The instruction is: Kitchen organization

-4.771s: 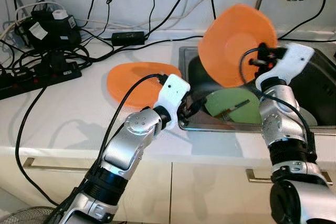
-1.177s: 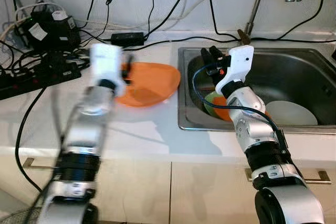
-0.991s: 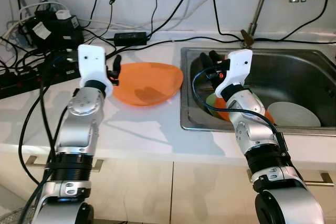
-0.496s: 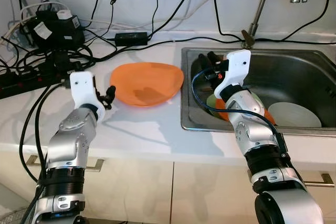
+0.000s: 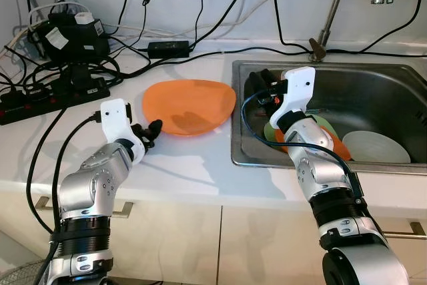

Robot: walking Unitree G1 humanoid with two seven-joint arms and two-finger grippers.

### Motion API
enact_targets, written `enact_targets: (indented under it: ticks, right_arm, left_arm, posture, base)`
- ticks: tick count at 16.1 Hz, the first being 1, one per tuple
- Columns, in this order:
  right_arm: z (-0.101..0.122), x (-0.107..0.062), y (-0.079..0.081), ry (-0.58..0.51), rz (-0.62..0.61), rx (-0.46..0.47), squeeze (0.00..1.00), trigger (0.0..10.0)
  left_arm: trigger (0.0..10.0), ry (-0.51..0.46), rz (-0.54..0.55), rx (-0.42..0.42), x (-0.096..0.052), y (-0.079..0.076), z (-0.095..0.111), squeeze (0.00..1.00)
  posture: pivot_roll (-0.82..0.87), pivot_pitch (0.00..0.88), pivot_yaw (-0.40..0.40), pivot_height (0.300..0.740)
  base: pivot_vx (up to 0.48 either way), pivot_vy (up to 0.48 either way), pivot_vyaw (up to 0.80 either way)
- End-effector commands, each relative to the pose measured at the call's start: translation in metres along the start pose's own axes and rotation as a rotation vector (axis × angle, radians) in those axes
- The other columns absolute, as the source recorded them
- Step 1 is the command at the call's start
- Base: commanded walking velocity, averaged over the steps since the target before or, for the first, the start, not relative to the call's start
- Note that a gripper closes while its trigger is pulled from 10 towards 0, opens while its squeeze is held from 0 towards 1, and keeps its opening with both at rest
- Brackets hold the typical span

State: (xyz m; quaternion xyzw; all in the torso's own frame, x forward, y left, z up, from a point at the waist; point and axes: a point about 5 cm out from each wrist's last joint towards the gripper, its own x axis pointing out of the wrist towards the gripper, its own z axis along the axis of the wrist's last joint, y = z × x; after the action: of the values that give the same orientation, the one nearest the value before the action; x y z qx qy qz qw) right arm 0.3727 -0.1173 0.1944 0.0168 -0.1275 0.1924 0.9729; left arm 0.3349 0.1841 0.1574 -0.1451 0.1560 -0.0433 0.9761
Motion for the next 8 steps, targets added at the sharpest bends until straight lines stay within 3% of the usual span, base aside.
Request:
enact_targets:
  ticks: [1,8]
  right_arm:
    - [0.004,0.001,0.001,-0.012,0.006,-0.005,0.00,10.0]
    - [0.004,0.000,0.001,-0.011,-0.003,-0.001,0.00,10.0]
  left_arm:
    - [10.0,0.013,-0.008,-0.013,-0.002,-0.001,0.000,0.00]
    - [10.0,0.010,-0.095,-0.284,0.001,-0.012,0.004,0.00]
  posture:
    - [0.06,0.000,0.049,0.740]
    - [0.06,0.000,0.050,0.740]
  base:
    - [0.000,0.000,0.00]
    - [0.000,0.000,0.00]
